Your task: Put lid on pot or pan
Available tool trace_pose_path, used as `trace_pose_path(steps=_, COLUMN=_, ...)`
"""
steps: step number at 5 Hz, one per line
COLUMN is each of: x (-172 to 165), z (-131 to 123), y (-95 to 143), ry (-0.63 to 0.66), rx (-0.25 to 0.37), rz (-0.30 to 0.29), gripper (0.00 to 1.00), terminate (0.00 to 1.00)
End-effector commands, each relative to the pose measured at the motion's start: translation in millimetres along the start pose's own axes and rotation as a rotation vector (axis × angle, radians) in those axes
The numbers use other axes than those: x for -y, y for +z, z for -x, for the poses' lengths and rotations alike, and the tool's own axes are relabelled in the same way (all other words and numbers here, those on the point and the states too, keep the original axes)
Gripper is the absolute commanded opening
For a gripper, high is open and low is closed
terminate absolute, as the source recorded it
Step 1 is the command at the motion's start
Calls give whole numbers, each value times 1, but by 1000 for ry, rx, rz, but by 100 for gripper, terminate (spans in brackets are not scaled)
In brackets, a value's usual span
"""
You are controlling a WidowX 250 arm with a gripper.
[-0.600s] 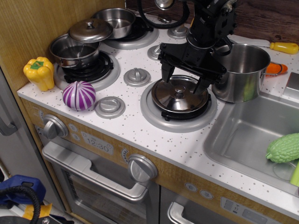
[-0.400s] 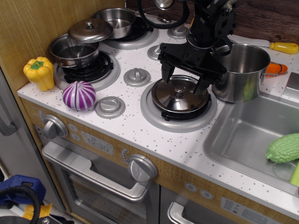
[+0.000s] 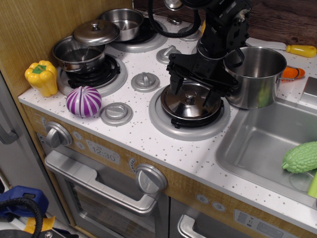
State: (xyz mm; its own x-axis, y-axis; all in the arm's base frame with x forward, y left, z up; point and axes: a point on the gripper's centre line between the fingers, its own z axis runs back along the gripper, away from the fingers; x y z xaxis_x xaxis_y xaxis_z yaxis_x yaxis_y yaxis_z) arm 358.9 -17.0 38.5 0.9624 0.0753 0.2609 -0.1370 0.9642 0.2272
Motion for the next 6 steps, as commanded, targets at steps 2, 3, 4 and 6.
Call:
trace_pose_path(steps=2, x=-12, z=-15, y=4, ry=15, rx=51, rz=81, gripper=100, terminate=0)
trace_pose_path(steps=3, x=-12, z=-14, y=1, ry=18, rx=64, rz=91, gripper=100, terminate=0)
trace_pose_path(steps=4, x=-11, z=-13, y=-3, ry=30, rx=78, rz=104, gripper=100, terminate=0)
trace_pose_path(steps=6, x=-12, z=-13, y=-8, ry=48, rx=74, rz=130, gripper=0, terminate=0)
